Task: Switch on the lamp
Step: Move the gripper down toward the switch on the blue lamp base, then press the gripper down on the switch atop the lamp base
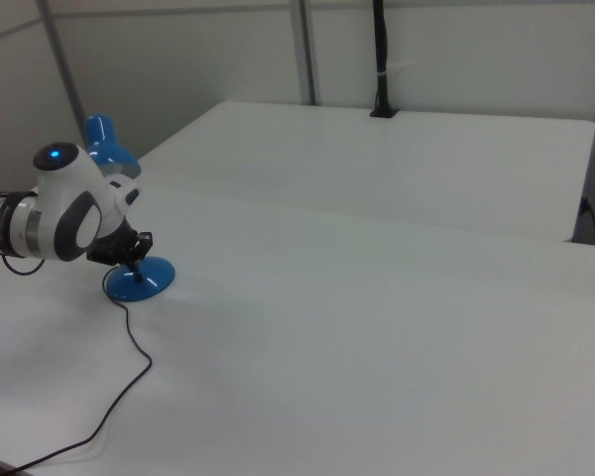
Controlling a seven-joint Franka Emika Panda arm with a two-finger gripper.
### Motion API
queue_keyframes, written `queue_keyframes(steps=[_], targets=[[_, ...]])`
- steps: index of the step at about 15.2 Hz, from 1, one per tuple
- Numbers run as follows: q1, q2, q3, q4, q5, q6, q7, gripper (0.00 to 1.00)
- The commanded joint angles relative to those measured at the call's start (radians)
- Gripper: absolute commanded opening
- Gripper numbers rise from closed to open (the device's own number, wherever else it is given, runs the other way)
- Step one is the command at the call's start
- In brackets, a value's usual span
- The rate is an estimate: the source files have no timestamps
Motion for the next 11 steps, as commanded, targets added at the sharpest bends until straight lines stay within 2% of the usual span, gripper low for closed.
queue_keyframes(steps=[1, 11], targets=[[-0.009, 0.007, 0.006, 0.009, 0.026, 0.015, -0.028, 0.00], [-0.015, -0.019, 0.006, 0.009, 0.026, -0.071, -0.024, 0.00]])
